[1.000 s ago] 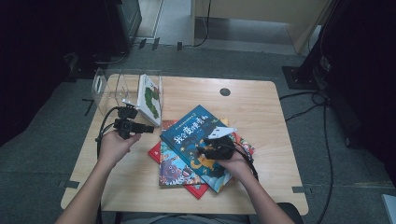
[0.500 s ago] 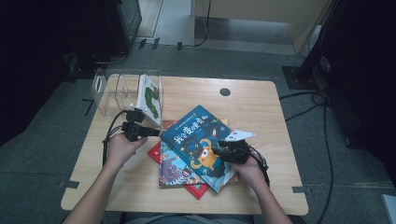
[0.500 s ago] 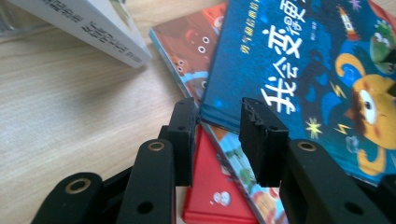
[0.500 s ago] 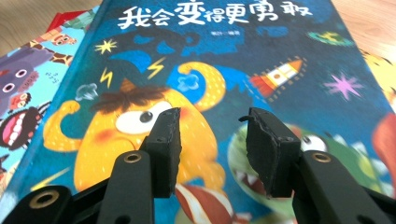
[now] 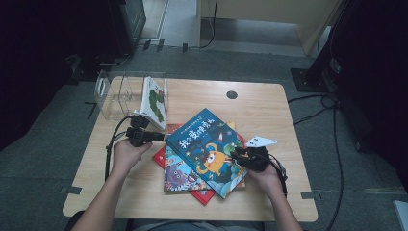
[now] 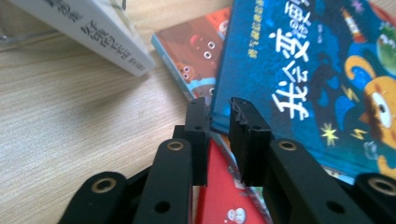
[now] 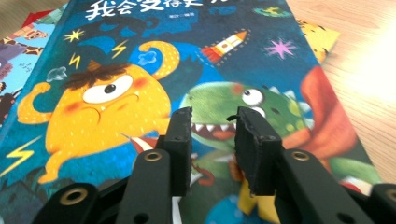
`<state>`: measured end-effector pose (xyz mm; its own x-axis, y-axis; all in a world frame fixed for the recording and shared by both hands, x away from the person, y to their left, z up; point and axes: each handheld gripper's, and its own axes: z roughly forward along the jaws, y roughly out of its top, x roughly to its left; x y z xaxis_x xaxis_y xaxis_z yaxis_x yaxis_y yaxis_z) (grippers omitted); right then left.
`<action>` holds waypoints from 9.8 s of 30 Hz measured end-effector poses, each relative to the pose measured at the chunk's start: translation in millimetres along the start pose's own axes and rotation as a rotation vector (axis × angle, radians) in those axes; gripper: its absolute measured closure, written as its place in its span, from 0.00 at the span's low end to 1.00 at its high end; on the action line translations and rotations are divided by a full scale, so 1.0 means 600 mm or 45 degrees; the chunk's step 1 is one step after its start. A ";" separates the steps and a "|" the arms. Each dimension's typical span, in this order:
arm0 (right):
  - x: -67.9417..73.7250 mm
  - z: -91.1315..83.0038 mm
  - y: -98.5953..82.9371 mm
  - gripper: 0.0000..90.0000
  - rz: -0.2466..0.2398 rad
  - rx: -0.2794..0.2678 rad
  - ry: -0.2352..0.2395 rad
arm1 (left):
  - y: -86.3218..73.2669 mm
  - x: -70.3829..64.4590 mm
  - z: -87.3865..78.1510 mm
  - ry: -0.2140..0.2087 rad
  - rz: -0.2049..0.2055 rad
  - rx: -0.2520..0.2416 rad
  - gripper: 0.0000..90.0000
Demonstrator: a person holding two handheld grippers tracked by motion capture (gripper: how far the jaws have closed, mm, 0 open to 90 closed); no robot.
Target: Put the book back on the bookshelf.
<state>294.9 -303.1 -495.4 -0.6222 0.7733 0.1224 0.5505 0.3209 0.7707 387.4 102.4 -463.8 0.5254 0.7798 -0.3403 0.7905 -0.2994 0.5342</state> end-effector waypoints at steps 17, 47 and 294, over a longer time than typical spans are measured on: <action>-0.023 -0.050 -0.036 0.98 0.069 0.014 -0.061 | 0.003 0.011 0.015 0.003 0.010 0.016 0.92; -0.053 -0.094 -0.075 0.99 0.213 0.053 -0.095 | 0.013 0.005 0.032 0.018 0.034 0.025 0.91; -0.078 -0.003 -0.004 1.00 0.156 0.110 0.155 | 0.014 -0.066 -0.070 -0.196 -0.161 0.126 0.61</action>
<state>321.7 -340.9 -501.8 -0.6073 0.7394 0.2906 0.6689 0.2785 0.6893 359.9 92.4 -413.3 0.4557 0.7237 -0.5183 0.8764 -0.2630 0.4034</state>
